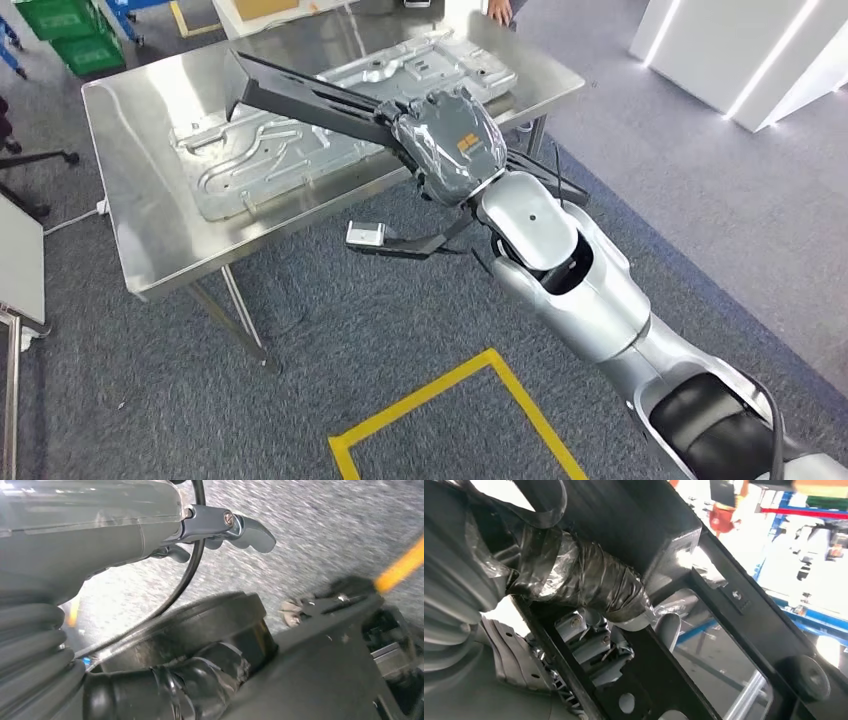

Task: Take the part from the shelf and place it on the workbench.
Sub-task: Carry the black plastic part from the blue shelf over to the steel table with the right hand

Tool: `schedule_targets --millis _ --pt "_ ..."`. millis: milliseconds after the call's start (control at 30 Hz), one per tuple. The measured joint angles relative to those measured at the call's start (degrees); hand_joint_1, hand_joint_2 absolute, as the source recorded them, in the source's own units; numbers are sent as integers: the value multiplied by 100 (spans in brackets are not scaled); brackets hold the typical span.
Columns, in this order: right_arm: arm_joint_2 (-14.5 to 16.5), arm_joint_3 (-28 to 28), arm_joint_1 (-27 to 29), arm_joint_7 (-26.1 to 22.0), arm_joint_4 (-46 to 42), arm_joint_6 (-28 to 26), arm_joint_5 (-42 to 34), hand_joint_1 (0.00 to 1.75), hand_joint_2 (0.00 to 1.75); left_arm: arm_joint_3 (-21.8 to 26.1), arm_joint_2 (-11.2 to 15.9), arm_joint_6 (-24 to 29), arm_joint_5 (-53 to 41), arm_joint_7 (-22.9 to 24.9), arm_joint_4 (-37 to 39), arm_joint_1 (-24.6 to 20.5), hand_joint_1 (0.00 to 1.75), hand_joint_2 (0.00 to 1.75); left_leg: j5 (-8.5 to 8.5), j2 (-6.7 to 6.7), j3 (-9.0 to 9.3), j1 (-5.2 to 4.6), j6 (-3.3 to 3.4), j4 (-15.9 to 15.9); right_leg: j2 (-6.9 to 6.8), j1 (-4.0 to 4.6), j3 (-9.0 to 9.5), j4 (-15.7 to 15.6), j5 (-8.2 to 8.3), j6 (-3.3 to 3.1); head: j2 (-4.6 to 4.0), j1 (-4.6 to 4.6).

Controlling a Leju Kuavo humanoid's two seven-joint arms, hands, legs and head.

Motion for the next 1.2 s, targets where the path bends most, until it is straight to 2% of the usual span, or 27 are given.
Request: schedule_targets --millis 33,67,100,133,167,200,267,333,400,467,533,600,633,667,700,767,800,833,867,900,967,1000,1067,1133,1167,1200 --pt "2 1 -19 0 1 10 -2 175 175 0 -3 -4 2 0 0 1 0 175 15 71 30 14 -23 -45 -175 3 -128 266 -159 13 -1 9" --pt "4 3 -34 -1 2 21 -3 175 175 0 -8 -7 3 0 0 3 0 175 5 129 31 19 -31 -43 -263 -4 -293 608 -341 37 -1 9" --pt "5 5 -35 -1 3 32 -7 175 175 -1 -13 -8 3 0 0 3 0 175 -14 182 21 25 -51 -14 -293 -19 -446 932 -469 69 0 9" --pt "5 9 -31 -1 5 45 -10 175 175 -1 -18 -8 3 0 0 2 0 175 -41 223 5 37 -80 29 -305 -36 -533 1122 -506 103 -1 8" --pt "5 12 -28 -1 7 57 -13 175 175 -1 -21 -8 4 0 0 0 0 175 -75 254 -16 57 -116 84 -317 -55 -516 1119 -445 137 0 9" --pt "5 14 -29 -1 8 65 -16 175 175 0 -23 -8 5 0 0 -1 0 175 -119 275 -39 81 -157 157 -331 -74 -386 908 -303 172 0 8" --pt "4 14 -39 1 10 76 -16 175 175 1 -20 -8 9 0 0 -7 0 175 -236 299 -106 117 -255 340 -355 -88 -36 293 -87 215 -1 12" --pt "7 14 -52 1 13 79 -20 175 175 1 -15 -9 11 0 0 -16 0 175 -346 305 -178 113 -341 489 -339 -66 104 53 -81 139 0 4" --pt "10 14 -61 1 16 83 -27 175 175 2 -15 -13 11 -1 0 -26 0 175 -397 305 -197 112 -397 528 -308 -41 90 85 -110 16 1 -7" --pt "14 14 -74 1 17 85 -32 175 175 2 -16 -16 11 -4 -1 -36 0 175 -456 300 -202 132 -442 608 -300 -41 108 68 -120 -58 1 -8" --pt "21 14 -93 1 15 85 -33 175 175 3 -15 -19 13 -12 -1 -38 0 175 -694 291 -392 144 -486 1050 -301 -46 147 48 -130 -112 1 -8" --pt "26 15 -105 2 16 85 -33 175 175 8 -14 -21 14 -23 -1 -47 0 175 -1004 289 -792 145 -509 1795 -301 -28 176 43 -156 -144 1 -8" --pt "26 16 -105 1 17 86 -33 175 175 12 -14 -21 14 -28 -2 -57 0 175 -1058 289 -963 144 -506 2065 -299 -15 193 43 -174 -154 1 -9" --pt "27 17 -105 1 18 86 -33 175 175 16 -14 -22 14 -32 -2 -65 0 175 -995 287 -1052 142 -487 2148 -292 -1 218 43 -196 -159 1 -9" --pt "28 19 -107 1 19 86 -33 175 175 20 -14 -22 14 -33 -2 -69 0 175 -821 283 -1034 136 -453 2013 -282 14 254 42 -221 -160 1 -9" --pt "34 19 -117 1 20 86 -33 175 175 27 -11 -26 14 -33 -1 -57 0 175 -334 260 -777 100 -321 1309 -258 34 343 23 -275 -157 1 -6" --pt "36 19 -127 1 22 85 -33 175 175 31 -4 -28 14 -33 -1 -45 0 175 -171 248 -644 74 -243 988 -248 43 377 4 -291 -143 1 -6" --pt "38 19 -134 1 25 86 -34 175 175 33 0 -31 14 -33 -1 -39 0 175 -92 238 -538 46 -167 745 -241 35 398 -28 -295 -118 1 -8" --pt "38 20 -135 0 28 87 -34 175 175 36 4 -34 14 -33 -1 -37 0 175 -89 234 -481 21 -108 602 -237 25 417 -52 -273 -85 1 -9" --pt "37 20 -135 -1 31 88 -35 175 175 37 7 -37 14 -33 -1 -38 0 175 -99 243 -442 3 -76 511 -238 25 433 -69 -230 -45 1 -11" --pt "36 21 -134 -1 33 90 -36 175 175 39 5 -41 14 -33 -1 -38 0 175 -87 254 -283 16 -52 304 -260 20 455 -31 -188 5 1 -8" --pt "35 21 -147 -1 34 90 -36 175 175 40 3 -41 14 -33 -2 -35 0 175 -80 258 -197 31 -49 235 -274 20 421 67 -228 19 1 -8" --pt "35 21 -175 -1 36 90 -36 175 175 40 -6 -43 14 -33 -2 -32 0 175 -99 258 -82 45 -49 176 -291 19 163 548 -462 46 1 -6" --pt "36 21 -172 -8 41 90 -39 175 175 40 -16 -45 14 -33 -2 -26 0 175 -161 258 -48 45 -54 198 -292 17 -270 1161 -682 91 1 -7" --pt "36 21 -163 -12 45 91 -44 175 175 40 -20 -45 14 -33 -2 -21 0 175 -203 253 -24 47 -64 218 -297 13 -423 1299 -661 114 1 -8" --pt "36 21 -157 -15 50 92 -49 175 175 40 -21 -45 14 -33 -2 -15 0 175 -253 248 11 51 -78 244 -303 8 -480 1242 -525 125 1 -7"
